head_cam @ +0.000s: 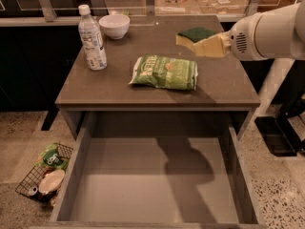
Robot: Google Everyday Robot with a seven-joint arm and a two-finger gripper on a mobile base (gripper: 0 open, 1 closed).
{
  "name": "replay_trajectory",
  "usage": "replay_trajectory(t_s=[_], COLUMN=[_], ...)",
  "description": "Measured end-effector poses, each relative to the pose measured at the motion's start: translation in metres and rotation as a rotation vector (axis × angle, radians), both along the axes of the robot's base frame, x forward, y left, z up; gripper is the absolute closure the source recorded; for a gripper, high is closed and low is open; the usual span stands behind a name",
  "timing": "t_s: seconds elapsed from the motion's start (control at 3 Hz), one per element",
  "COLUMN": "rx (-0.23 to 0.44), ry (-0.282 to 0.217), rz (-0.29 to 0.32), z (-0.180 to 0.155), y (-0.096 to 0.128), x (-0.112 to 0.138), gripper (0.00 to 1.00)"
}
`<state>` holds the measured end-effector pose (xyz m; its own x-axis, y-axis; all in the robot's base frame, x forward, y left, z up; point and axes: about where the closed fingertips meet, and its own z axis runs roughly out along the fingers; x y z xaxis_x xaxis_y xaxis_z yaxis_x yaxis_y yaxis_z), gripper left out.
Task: Place sponge into top drawer
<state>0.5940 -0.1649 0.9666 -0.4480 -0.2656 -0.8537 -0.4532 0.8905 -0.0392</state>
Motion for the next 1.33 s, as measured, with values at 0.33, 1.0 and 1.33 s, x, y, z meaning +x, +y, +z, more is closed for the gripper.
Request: replay_trajectory(t_s=[0.33, 1.0, 1.33], rx=[-0.001, 0.037, 0.077], ry=[0.079, 0.211, 0.283], rz=[0.027, 0.224, 0.402], z=[-0.015, -0.037, -0.065], y=[-0.007, -0.033, -0.035], x=[-0.03, -0.132, -0.162], gripper=[1.0, 1.0, 1.0])
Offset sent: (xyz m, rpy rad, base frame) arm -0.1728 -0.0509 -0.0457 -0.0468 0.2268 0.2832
